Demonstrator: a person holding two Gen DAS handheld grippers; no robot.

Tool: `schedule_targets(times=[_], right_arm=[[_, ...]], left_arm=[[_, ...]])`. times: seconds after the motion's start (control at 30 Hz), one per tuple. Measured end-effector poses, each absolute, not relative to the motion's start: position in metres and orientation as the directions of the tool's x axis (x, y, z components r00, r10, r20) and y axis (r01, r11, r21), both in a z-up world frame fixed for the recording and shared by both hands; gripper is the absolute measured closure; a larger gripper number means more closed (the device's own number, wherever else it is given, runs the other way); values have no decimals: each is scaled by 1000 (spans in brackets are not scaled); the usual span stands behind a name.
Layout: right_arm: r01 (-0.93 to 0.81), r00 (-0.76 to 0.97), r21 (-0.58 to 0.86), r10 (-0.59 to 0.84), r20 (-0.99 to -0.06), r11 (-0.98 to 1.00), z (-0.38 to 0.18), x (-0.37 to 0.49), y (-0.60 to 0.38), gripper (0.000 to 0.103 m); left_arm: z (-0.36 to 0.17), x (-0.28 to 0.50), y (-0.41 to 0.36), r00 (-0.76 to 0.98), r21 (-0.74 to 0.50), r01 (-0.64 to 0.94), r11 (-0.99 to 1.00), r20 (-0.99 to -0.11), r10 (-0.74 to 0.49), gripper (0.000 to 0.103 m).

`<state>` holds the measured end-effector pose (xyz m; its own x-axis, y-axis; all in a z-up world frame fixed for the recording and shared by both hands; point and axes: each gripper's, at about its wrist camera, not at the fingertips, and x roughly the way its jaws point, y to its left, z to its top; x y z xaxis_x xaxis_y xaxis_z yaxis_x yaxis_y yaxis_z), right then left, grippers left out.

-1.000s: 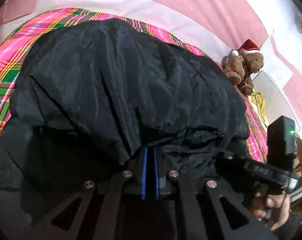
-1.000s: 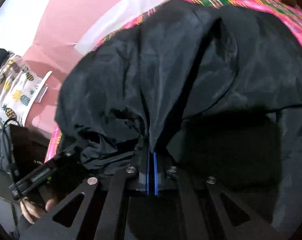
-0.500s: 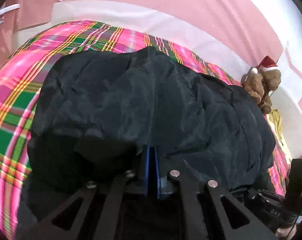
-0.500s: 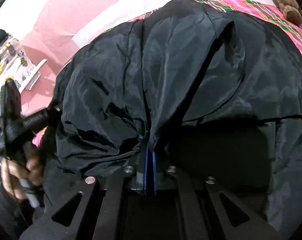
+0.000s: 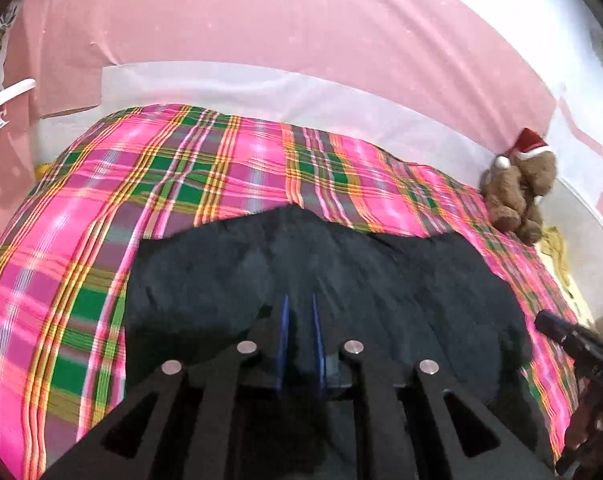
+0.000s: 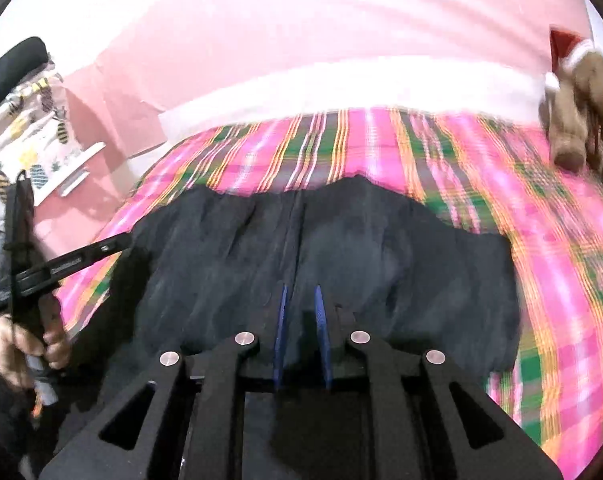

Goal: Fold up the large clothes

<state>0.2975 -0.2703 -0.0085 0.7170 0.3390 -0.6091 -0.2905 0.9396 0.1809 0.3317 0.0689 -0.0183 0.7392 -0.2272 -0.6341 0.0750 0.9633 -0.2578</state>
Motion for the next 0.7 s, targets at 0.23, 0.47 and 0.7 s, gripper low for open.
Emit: schedule_targets(times=[0.23,0.47,0.7], right_arm=[[-182,660,98,196,-725,978,-80,376,-274,91],[-171,684,120,206,-700,978,-96,370,-285,92],[-201,743,188,275,-610,961,-22,378,-291,88]], left_arm=[[-87,351,77,689,-247,30,969,-697,-199,89],[-78,340,72,684,-229,19,973,-707,-180,89],[-4,364,59,771,-178,104,979,-607,-192,89]])
